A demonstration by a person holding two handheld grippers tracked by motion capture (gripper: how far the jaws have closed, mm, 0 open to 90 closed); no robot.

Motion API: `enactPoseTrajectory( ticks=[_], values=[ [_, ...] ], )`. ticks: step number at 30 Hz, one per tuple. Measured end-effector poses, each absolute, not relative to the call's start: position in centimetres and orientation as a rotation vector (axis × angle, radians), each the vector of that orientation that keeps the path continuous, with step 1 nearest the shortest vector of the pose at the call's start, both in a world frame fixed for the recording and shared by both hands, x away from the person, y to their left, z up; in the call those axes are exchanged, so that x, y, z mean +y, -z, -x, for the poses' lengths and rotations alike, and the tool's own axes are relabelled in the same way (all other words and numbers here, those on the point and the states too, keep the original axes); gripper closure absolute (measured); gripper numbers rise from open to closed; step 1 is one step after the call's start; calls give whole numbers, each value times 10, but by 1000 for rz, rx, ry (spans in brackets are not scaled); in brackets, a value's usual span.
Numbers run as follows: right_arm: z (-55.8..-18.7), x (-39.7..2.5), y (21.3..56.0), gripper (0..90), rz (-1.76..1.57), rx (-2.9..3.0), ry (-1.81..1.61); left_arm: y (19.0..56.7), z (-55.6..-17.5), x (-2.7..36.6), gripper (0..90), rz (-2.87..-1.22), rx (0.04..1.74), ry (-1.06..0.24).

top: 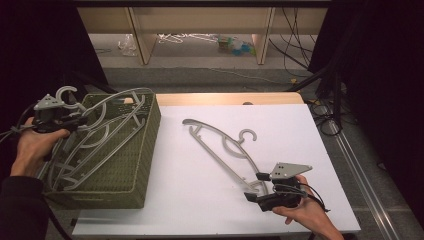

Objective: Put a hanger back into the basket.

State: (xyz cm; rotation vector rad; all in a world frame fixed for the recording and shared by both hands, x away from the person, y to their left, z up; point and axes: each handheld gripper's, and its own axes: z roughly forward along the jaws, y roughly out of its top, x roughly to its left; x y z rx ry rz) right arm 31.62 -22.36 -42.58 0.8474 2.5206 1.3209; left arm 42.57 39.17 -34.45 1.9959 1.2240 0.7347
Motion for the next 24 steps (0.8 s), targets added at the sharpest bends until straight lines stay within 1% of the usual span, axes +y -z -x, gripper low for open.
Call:
enactPoseTrajectory(
  ticks=[9, 15, 19, 24],
  values=[
    [-317, -224, 425, 238, -846, 2524, -1317, 360, -425, 394, 802, -2048, 1243, -707],
    [-316, -224, 426, 239, -852, 2529, -1318, 366, -431, 385, 799, -2102, 1233, -673],
    [-317, -225, 425, 240, -846, 2522, -1319, 377, -435, 383, 796, -2078, 1242, -669],
    [-317, -224, 426, 240, -848, 2525, -1318, 389, -438, 378, 793, -2121, 1280, -641]
  ],
)
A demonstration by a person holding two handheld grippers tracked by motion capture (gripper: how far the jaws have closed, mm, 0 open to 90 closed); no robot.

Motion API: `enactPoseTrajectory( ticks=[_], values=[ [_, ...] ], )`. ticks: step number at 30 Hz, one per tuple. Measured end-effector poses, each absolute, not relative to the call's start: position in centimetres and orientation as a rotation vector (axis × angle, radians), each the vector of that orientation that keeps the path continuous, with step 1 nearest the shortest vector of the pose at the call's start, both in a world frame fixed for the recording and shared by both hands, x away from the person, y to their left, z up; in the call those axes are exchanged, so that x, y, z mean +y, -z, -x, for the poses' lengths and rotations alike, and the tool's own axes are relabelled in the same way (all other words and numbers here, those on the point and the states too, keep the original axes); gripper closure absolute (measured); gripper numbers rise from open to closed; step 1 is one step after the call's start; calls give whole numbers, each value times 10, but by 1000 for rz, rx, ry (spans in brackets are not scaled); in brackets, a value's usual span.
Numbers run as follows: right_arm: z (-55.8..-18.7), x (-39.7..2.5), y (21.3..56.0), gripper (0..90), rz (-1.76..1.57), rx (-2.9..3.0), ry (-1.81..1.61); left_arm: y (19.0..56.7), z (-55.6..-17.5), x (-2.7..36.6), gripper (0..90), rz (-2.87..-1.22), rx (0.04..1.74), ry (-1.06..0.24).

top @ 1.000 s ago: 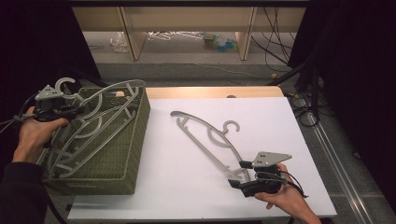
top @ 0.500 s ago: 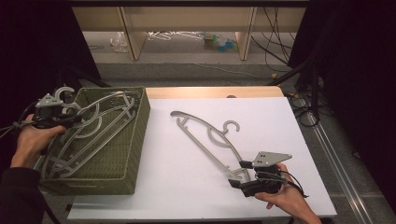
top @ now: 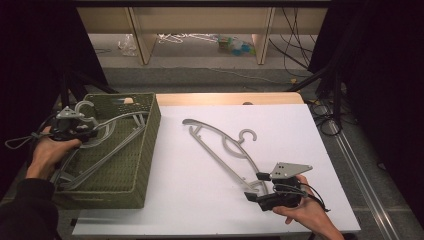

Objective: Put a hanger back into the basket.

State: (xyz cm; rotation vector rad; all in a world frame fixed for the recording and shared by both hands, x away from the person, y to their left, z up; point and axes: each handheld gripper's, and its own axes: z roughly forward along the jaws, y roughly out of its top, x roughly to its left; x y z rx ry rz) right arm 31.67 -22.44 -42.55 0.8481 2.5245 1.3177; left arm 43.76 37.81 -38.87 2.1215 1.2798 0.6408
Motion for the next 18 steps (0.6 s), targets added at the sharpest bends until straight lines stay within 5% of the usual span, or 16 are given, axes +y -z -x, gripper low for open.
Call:
enactPoseTrajectory(
  ticks=[18],
  values=[
    [-317, -224, 427, 240, -848, 2528, -1314, 403, -437, 389, 730, -2104, 1425, -656]
  ],
)
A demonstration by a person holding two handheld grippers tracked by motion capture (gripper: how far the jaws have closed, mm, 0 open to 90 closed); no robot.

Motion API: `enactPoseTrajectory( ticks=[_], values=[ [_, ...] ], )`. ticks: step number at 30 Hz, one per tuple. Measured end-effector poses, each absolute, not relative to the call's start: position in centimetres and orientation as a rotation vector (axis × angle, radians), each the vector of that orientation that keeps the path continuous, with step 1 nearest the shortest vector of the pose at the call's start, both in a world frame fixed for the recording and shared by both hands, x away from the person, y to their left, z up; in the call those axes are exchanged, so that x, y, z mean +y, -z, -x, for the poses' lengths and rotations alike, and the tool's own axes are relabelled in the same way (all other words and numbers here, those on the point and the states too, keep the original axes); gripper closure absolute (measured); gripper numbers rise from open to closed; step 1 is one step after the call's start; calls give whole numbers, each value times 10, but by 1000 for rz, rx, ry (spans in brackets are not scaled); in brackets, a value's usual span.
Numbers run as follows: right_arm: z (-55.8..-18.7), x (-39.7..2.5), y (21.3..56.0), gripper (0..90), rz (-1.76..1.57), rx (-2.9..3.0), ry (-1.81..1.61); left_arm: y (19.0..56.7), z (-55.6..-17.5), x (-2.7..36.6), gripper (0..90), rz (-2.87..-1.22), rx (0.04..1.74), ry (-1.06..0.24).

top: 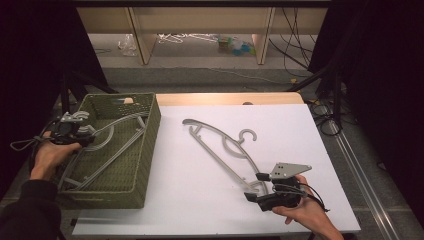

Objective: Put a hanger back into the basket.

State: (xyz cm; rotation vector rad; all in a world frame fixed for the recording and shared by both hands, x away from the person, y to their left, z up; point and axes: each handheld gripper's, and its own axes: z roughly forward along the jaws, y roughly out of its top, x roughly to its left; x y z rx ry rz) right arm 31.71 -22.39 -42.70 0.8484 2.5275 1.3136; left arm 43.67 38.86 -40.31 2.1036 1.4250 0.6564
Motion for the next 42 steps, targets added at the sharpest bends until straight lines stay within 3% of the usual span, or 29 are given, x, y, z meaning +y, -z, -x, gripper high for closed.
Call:
enactPoseTrajectory(
  ticks=[7, 14, 23, 33, 42],
  values=[
    [-318, -225, 426, 239, -853, 2519, -1313, 386, -424, 387, 588, -1954, 1440, -693],
    [-317, -226, 426, 235, -872, 2506, -1324, 365, -390, 364, 401, -1824, 1334, -704],
    [-319, -227, 427, 232, -877, 2490, -1322, 352, -355, 320, 337, -1755, 1208, -682],
    [-320, -228, 428, 222, -890, 2482, -1319, 363, -328, 268, 315, -1736, 1073, -572],
    [-321, -228, 428, 196, -904, 2463, -1331, 372, -319, 237, 288, -1721, 1001, -564]
  ],
)
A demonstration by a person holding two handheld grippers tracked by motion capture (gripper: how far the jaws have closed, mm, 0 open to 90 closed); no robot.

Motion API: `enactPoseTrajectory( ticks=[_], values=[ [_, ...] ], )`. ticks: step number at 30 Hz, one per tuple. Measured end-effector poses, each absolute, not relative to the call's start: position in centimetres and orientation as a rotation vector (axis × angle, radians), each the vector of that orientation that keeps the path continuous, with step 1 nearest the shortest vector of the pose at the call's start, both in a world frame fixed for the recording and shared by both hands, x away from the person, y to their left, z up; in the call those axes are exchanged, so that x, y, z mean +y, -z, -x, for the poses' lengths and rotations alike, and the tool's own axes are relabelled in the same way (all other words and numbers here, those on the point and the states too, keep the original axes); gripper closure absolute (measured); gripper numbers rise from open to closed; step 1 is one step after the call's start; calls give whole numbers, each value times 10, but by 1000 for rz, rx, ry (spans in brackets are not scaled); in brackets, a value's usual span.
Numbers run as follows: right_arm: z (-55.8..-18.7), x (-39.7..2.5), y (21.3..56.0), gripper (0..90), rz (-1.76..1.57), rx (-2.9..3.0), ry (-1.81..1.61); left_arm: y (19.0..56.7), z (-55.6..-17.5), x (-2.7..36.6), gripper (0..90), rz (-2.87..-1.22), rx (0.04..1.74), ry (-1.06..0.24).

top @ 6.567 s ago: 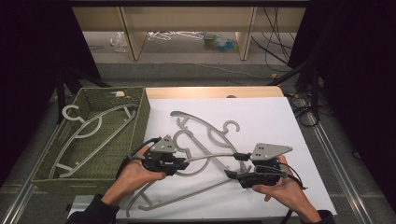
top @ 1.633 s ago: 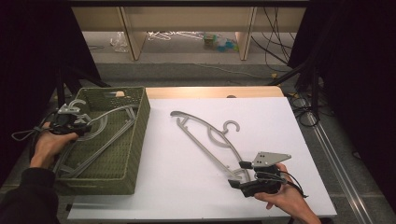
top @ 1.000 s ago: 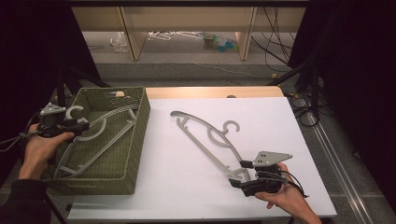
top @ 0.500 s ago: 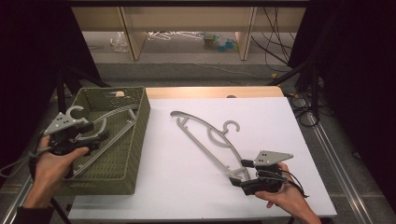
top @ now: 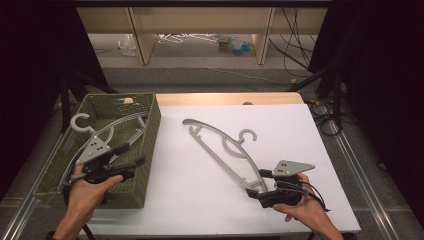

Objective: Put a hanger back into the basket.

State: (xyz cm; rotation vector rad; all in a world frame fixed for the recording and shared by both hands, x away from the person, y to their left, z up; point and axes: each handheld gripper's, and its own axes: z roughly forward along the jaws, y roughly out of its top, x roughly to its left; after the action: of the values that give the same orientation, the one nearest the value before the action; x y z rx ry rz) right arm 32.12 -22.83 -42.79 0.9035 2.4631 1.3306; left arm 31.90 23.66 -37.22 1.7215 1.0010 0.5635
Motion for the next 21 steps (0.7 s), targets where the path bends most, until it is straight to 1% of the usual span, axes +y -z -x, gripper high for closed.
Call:
enactPoseTrajectory(
  ticks=[1, 4, 9, 11, 17, 19, 21],
  values=[
    [-321, -228, 428, 185, -905, 2461, -1328, 373, -318, 234, 286, -1720, 990, -571],
    [-321, -228, 428, 170, -911, 2459, -1337, 375, -316, 229, 279, -1699, 983, -537],
    [-322, -228, 429, 168, -913, 2443, -1350, 379, -311, 217, 264, -1710, 957, -528],
    [-323, -227, 429, 169, -915, 2444, -1344, 381, -308, 209, 250, -1723, 950, -534],
    [-323, -227, 429, 169, -912, 2439, -1348, 392, -298, 188, 205, -1747, 931, -492],
    [-323, -227, 430, 169, -917, 2434, -1342, 396, -295, 181, 175, -1762, 924, -469],
    [-324, -227, 430, 169, -922, 2435, -1344, 400, -292, 175, 175, -1782, 904, -482]
  ],
)
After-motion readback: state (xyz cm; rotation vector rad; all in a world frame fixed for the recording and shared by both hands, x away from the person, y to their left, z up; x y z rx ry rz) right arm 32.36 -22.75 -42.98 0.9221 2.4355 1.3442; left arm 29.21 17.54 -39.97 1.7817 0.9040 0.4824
